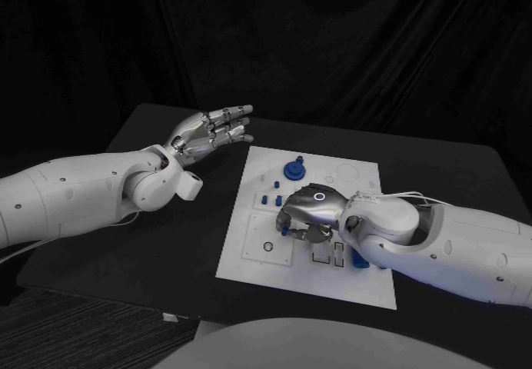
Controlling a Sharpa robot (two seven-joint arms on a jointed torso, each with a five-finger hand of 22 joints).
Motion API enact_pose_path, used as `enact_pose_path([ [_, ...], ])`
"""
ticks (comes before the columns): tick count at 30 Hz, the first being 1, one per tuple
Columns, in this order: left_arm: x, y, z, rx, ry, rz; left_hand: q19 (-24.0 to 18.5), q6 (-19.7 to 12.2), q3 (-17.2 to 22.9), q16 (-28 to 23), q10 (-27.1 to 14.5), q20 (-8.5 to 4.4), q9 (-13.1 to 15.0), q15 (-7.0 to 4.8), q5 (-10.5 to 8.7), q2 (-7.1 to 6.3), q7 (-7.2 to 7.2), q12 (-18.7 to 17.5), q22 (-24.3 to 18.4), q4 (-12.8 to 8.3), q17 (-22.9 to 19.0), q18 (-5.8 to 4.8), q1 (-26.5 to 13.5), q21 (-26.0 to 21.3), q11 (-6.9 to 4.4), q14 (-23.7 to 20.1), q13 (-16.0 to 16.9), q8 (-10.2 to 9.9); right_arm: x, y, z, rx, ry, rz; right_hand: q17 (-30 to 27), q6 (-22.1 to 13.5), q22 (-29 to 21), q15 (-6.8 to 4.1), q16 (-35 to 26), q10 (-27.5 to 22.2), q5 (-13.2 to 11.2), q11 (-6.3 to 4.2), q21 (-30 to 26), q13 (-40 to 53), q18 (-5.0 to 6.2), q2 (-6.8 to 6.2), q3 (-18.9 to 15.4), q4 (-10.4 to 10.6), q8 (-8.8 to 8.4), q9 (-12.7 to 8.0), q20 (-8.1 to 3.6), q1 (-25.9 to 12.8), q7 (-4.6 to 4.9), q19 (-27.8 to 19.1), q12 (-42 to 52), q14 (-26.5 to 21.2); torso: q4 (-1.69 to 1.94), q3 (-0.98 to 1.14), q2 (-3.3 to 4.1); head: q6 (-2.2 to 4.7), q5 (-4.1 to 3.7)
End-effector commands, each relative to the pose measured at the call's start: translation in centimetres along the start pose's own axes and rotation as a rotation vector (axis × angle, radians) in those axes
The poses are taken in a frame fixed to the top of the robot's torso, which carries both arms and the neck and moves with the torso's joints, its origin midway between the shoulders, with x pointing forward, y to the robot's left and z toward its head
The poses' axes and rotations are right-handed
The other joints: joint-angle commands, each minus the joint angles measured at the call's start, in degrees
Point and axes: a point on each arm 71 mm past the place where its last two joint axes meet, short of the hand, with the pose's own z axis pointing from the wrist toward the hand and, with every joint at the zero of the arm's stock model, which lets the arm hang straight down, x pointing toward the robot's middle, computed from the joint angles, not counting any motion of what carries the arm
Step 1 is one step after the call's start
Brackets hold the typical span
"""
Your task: Assemble the parts on the task board
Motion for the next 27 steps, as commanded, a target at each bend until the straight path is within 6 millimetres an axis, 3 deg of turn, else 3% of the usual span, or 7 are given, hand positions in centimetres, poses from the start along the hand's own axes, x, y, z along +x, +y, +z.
enact_pose_path([
  [1, 0.12, -0.74, -0.02, 0.115, 0.008, -0.017, 0.4, 0.0, 0.2, 0.4, -0.2, 0.00, 0.1, 0.24, 0.39, 0.14, 0.52, 0.2, -0.1, 0.0, 0.1, -0.75, 0.6, 0.3, 0.20, 0.2, 0.1, -0.1, 0.18, 0.03, -0.02, 0.002, -0.003, -0.006, -0.1, 0.1, 5.8, 0.16, -0.4, 0.4, 0.3, 0.06, -0.1, 0.1, 0.27, -0.05, 0.3, -0.1, -0.41, 0.0, 0.03, -0.1, -0.01, -0.5, 0.2, -0.4, 0.03, -0.01, -0.03, 0.00, 0.04],
  [27, 0.20, -0.35, -0.09, 0.097, 0.019, -0.030, 1.3, 1.1, 0.6, 1.5, -0.1, -0.05, 0.2, 1.02, 0.54, 0.59, 1.63, 0.2, -0.4, -0.1, 0.3, -0.84, 1.2, 0.7, -0.03, 1.4, 0.1, 0.1, 1.00, -0.02, 0.01, 0.005, 0.012, -0.034, -2.4, -0.9, 5.1, 0.68, -2.6, -0.4, 0.2, 0.66, -3.5, 0.0, 0.74, -0.46, 1.0, -0.8, -2.02, -0.9, 0.37, -0.7, 0.61, -2.3, -0.6, -2.2, 0.08, 0.02, 0.04, 0.00, 0.09],
])
